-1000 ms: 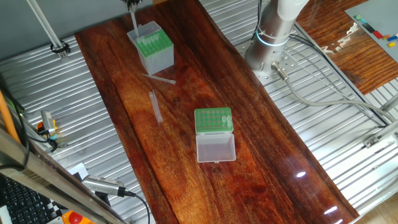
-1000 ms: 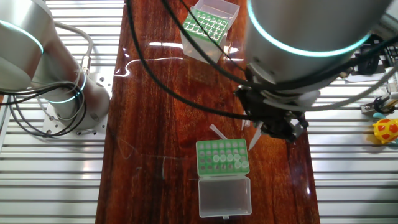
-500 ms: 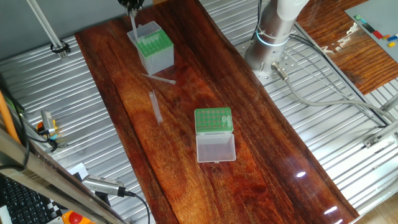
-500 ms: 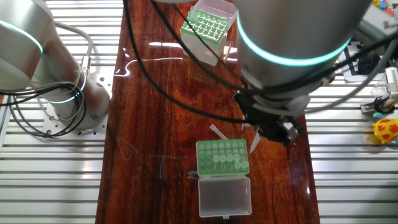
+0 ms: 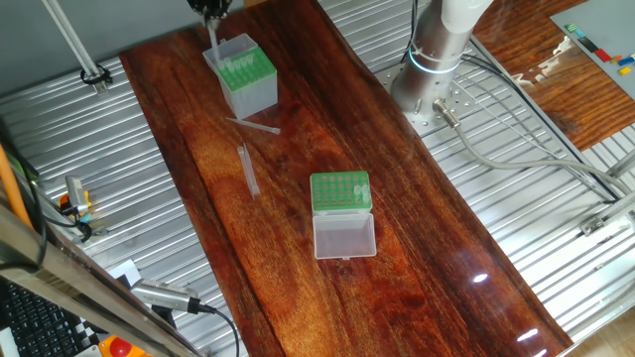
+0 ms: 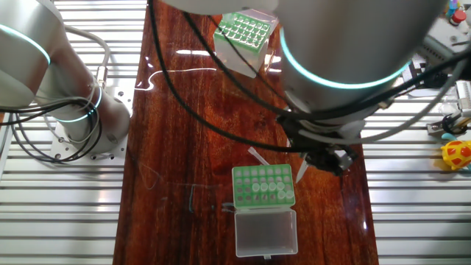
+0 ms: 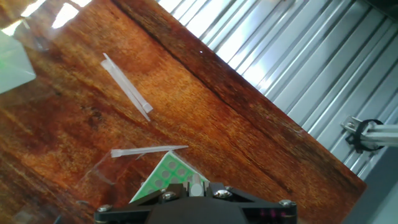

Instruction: Transfer all large pipette tips from one holder to another

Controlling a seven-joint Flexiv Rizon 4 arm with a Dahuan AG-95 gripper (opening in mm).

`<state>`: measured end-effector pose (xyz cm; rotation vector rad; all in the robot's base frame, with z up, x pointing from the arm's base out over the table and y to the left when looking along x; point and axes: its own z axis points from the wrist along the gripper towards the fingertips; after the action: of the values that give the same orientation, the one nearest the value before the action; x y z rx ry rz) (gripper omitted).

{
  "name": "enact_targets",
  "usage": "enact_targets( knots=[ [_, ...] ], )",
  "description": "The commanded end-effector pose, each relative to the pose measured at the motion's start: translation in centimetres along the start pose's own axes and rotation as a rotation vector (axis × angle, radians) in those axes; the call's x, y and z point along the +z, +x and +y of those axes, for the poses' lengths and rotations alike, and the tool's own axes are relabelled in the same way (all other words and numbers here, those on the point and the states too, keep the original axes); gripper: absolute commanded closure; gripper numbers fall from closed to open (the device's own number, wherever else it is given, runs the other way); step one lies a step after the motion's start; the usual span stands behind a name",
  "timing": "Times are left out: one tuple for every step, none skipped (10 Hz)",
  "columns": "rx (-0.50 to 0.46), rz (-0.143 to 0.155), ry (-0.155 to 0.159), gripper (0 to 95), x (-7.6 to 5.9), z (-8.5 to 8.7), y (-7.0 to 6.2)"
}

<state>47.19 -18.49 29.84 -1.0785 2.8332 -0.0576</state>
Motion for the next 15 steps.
enact_targets(
  knots=[
    [-0.002,0.000,0.000,95.0,0.2,0.1,0.1],
    [-0.003,-0.001,0.001,95.0,0.4,0.1,0.2],
    [-0.003,-0.002,0.002,95.0,0.6,0.1,0.2],
    [0.001,-0.004,0.001,95.0,0.9,0.1,0.3],
    [0.007,-0.007,-0.001,95.0,1.2,0.1,0.3],
    [0.008,-0.009,-0.001,95.0,1.3,0.1,0.3],
    [0.007,-0.009,-0.001,95.0,1.5,0.2,0.4],
    [0.007,-0.009,0.000,95.0,1.5,0.2,0.5],
    [0.007,-0.009,-0.001,95.0,1.6,0.3,0.7],
    [0.007,-0.009,0.000,95.0,1.7,0.4,0.8],
    [0.006,-0.011,0.000,95.0,1.7,0.4,1.0],
    [0.006,-0.014,0.000,95.0,1.8,0.6,1.2],
    [0.007,-0.015,0.001,95.0,1.8,0.7,1.4],
    [0.007,-0.017,0.002,95.0,1.9,0.7,1.5],
    [0.009,-0.018,0.002,95.0,1.9,0.8,1.6]
  ],
)
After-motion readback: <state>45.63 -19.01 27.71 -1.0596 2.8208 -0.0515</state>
